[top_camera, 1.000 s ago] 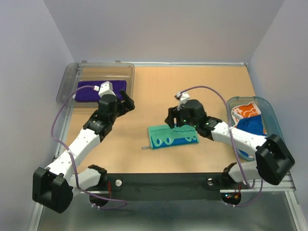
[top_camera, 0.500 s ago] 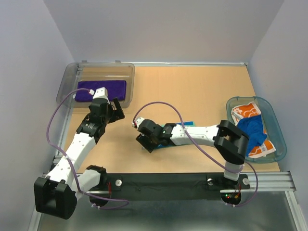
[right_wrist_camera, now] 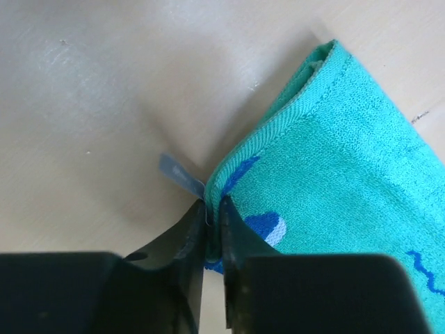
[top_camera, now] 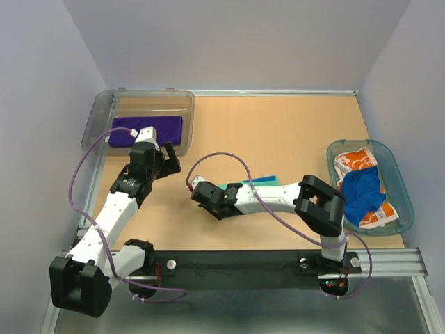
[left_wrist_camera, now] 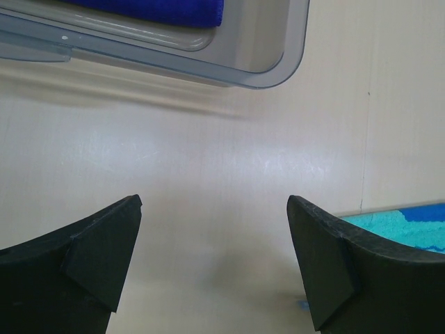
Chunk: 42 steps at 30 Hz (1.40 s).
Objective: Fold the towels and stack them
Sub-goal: Neatly place the folded towel into the bin
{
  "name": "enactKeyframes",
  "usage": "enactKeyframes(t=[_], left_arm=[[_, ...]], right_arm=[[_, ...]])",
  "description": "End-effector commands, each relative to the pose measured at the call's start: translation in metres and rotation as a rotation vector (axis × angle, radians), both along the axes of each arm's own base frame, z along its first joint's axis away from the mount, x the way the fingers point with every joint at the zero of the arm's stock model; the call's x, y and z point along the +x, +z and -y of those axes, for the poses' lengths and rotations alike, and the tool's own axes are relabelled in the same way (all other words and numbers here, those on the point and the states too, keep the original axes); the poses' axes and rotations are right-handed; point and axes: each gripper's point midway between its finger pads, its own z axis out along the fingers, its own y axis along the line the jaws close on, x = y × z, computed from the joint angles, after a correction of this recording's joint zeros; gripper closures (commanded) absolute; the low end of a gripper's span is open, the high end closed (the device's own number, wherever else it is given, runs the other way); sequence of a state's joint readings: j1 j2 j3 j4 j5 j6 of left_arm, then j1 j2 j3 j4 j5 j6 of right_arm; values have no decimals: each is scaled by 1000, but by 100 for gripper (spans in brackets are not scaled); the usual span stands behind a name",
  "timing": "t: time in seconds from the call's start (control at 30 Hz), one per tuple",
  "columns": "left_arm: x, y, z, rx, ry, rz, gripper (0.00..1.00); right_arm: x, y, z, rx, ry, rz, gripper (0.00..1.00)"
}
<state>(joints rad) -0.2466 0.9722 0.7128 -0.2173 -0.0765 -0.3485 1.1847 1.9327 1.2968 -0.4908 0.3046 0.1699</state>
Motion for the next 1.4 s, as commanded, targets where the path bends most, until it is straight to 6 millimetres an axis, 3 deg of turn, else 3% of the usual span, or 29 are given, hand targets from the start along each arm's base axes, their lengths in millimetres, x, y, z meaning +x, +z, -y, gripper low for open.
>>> enactKeyframes(t=[0.0, 0.07, 0.13, 0.37, 0.57, 0.7, 0.83, 1.07, 1.37], left_arm=[[2, 5, 9, -47, -36, 27, 3], [2, 2, 14, -73, -45, 17, 3], [-2, 2, 32, -161, -98, 9, 3], [-21, -30, 69, -418, -158, -62, 3], [-43, -55, 111, -576, -220, -156, 2], [-53, -67, 137, -630, -237, -210, 1], [-56, -76, 150, -683, -201, -232, 1], [-62, -98, 157, -714, -117, -264, 2], [-59, -106, 164, -813, -60, -262, 15]], right_arm=[[0, -16, 35, -155, -45, 28, 99], [5, -3, 30, -123, -55, 54, 99], [11, 8, 22, -73, -61, 67, 99], [19, 56, -10, 225, -49, 95, 99], [23, 72, -18, 377, -55, 113, 99], [27, 71, -17, 418, -75, 106, 99], [27, 70, -20, 448, -80, 99, 99], [30, 77, -29, 548, -118, 103, 99], [33, 84, -29, 622, -162, 124, 99]])
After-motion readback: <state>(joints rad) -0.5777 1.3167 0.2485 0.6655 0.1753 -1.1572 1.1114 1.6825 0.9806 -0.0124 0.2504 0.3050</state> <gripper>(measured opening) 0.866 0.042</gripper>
